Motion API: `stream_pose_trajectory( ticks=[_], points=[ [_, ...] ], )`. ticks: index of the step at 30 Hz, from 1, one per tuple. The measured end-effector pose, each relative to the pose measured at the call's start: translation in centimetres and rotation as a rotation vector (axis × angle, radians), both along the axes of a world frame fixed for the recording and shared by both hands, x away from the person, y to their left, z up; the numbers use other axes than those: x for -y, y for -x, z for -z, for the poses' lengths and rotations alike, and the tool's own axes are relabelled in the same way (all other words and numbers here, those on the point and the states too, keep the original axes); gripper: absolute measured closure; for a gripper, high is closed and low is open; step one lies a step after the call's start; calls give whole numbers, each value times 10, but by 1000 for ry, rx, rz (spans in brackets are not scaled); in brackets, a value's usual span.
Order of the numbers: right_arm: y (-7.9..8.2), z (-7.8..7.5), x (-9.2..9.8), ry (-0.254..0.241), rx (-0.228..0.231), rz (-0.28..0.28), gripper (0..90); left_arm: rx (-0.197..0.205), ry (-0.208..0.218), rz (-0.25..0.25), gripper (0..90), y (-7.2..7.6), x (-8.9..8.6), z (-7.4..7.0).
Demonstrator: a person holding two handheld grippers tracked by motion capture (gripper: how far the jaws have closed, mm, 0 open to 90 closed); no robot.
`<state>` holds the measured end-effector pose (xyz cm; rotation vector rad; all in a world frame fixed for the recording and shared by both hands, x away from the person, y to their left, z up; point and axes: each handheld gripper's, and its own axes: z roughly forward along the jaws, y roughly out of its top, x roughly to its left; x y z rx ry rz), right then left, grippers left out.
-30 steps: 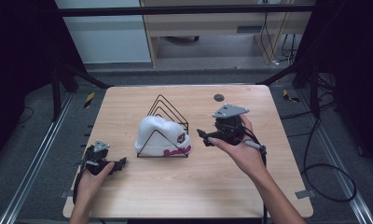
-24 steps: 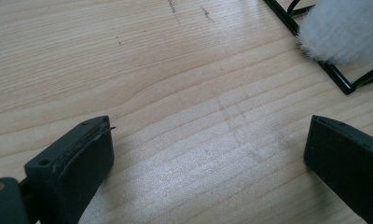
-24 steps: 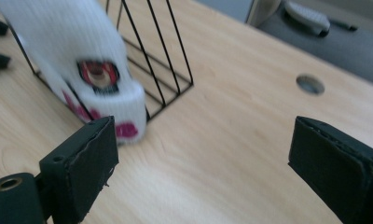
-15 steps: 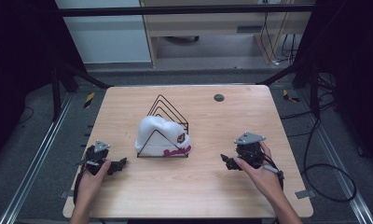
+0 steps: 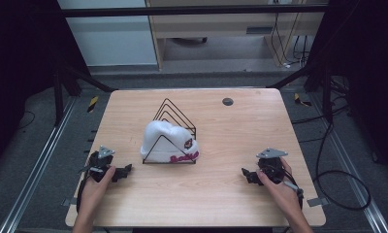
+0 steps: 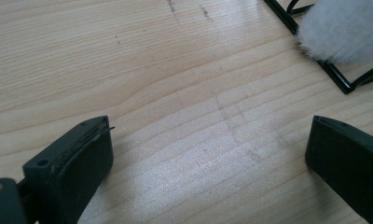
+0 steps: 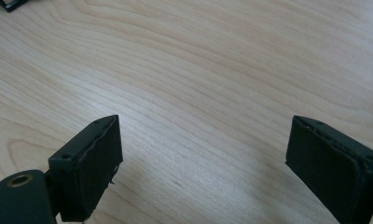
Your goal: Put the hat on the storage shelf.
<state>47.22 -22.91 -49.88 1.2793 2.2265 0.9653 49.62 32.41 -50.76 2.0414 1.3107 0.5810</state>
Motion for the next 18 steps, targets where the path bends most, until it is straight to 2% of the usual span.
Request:
stream_pose_trajectory(
  ticks=[4,6,12,18],
  points=[
    [0,9,4,-9,-8,28,107,0,0,1,0,0,0,0],
    [1,13,5,-13,15,49,104,-1,1,1,0,0,0,0],
    [0,13,1,-1,10,82,77,-2,-1,3,0,0,0,0],
    [1,13,-4,-4,9,141,73,-1,0,2,0,0,0,0]
  ],
)
